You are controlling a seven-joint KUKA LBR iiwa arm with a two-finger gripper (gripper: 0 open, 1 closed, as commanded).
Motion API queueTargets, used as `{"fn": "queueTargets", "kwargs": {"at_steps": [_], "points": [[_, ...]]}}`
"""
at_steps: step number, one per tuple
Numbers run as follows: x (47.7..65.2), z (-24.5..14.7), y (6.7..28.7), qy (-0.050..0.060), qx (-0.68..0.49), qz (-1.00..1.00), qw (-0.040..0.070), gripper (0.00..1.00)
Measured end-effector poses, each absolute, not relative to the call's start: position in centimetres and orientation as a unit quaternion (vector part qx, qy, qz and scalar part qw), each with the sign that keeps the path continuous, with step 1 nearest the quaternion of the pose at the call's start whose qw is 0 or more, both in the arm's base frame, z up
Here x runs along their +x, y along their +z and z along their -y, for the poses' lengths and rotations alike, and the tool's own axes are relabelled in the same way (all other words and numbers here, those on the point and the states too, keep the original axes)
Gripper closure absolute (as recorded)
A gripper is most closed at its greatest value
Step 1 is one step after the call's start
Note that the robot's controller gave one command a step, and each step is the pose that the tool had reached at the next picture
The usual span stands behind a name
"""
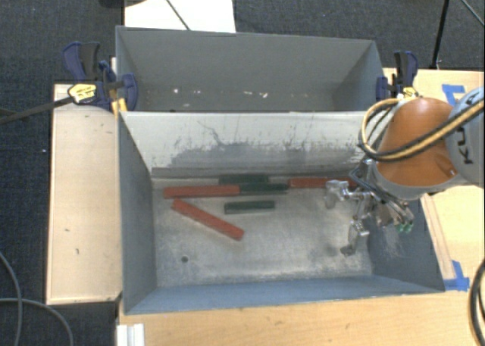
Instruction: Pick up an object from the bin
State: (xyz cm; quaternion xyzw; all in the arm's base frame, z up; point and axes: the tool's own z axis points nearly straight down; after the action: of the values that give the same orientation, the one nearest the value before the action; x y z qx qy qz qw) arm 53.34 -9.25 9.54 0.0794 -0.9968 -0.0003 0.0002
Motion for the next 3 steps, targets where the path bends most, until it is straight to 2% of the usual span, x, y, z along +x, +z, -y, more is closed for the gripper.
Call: {"fn": "queueTargets", "kwargs": {"at_steps": [1, 2, 3], "points": [[53.4, 5.1, 9.9, 0.0, 0.08, 0.997, 0.0, 0.0], [52.7, 3.3, 10.6, -0.001, 0.144, 0.99, 0.0, 0.0], [57.5, 1.3, 9.5, 0.0, 0.008, 1.0, -0.002, 0.0]]}}
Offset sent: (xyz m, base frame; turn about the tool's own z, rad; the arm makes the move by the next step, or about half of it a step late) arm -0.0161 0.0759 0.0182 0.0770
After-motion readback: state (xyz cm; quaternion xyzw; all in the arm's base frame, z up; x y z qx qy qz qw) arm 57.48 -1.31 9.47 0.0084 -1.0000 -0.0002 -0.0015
